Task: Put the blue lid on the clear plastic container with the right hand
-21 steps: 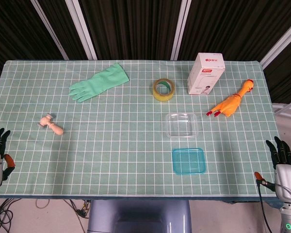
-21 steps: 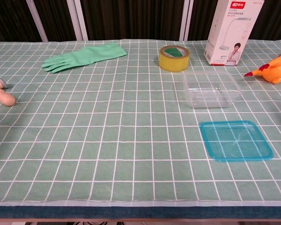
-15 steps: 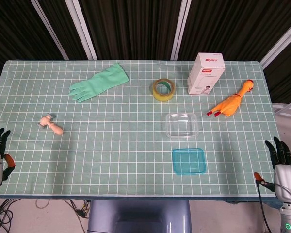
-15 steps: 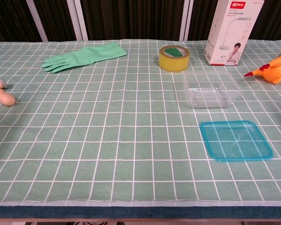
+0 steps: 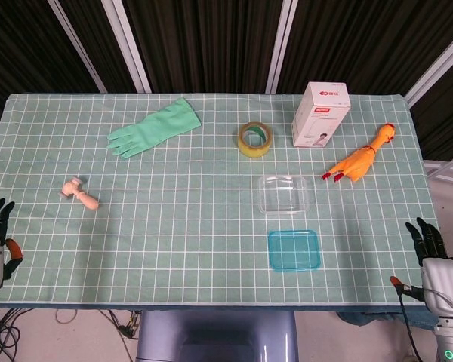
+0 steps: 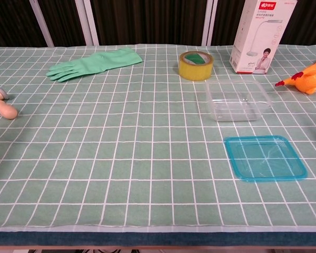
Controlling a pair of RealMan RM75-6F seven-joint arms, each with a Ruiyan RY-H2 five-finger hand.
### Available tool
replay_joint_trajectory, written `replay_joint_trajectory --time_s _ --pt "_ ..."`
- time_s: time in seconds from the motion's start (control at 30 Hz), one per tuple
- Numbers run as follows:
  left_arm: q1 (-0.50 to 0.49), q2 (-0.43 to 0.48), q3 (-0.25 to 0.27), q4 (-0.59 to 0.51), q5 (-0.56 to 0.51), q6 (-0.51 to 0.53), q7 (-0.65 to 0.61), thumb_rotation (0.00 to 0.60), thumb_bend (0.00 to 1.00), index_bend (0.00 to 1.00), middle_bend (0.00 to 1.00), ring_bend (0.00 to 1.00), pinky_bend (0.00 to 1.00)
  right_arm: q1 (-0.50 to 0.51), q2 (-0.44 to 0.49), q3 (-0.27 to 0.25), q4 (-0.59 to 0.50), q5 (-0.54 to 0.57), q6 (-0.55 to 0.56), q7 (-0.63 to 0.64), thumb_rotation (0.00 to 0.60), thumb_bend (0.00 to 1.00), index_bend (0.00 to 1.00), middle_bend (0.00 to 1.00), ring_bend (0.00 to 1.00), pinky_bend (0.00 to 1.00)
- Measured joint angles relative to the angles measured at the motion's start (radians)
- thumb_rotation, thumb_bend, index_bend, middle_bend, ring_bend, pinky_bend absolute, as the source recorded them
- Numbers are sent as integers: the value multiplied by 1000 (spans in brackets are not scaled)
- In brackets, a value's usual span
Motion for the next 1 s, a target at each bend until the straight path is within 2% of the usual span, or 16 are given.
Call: replay_joint_trajectory --time_s 0.03,0.1,0.13,0.17,0.37,0.43,0.57,0.77,1.0 --pt "1 0 0 -3 0 1 0 600 825 52 0 0 0 1 5 -5 -6 -4 -7 6 600 146 25 0 0 860" --pt "1 0 -1 -7 -2 0 -1 600 825 52 0 0 0 6 23 -19 -23 -14 -31 31 600 121 4 0 0 275" --pt "0 0 -1 -7 -4 -2 0 600 825 52 0 0 0 11 35 -24 -31 -17 -48 41 600 114 1 0 0 105" --pt "-2 -1 -2 -8 -9 -7 2 600 825 52 0 0 0 19 50 -28 -41 -18 -69 46 600 103 0 0 0 0" --pt "-5 -9 1 -9 -9 -10 20 600 824 52 0 0 0 109 166 -35 -150 33 -271 -48 600 70 0 0 0 0" --pt "-4 -13 0 -8 -9 -4 27 600 823 52 0 0 0 154 184 -26 -184 83 -343 -103 600 70 0 0 0 0" --pt "-3 -14 -1 -9 -18 -7 25 600 822 52 0 0 0 226 187 -3 -232 199 -419 -220 600 71 0 0 0 0" --pt "-5 -9 -7 -15 -41 -20 19 600 822 52 0 0 0 318 128 25 -275 375 -474 -378 600 71 0 0 0 0" --pt "-7 -3 -8 -21 -51 -31 13 600 821 52 0 0 0 413 -16 48 -268 557 -477 -518 600 71 26 0 0 0"
